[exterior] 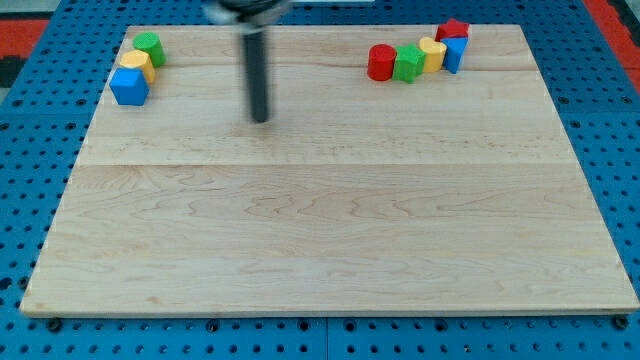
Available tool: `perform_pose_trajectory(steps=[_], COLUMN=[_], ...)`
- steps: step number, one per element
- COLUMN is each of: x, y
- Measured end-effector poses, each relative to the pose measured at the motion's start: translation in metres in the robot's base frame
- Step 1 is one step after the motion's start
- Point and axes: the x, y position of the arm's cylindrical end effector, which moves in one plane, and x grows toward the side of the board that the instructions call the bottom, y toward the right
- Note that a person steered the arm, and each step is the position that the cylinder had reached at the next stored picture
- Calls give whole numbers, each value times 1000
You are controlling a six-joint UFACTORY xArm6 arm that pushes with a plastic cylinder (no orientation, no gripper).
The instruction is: Push the cube into the red circle
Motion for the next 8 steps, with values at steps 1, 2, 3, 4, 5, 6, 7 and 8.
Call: perform_pose_trajectory(steps=[1,2,3,4,5,6,7,8], x=[-2,-15,-55,-59,-68,-118,-121,-127], y=[-159,-160,-149,-84,-12,-27,-42,34])
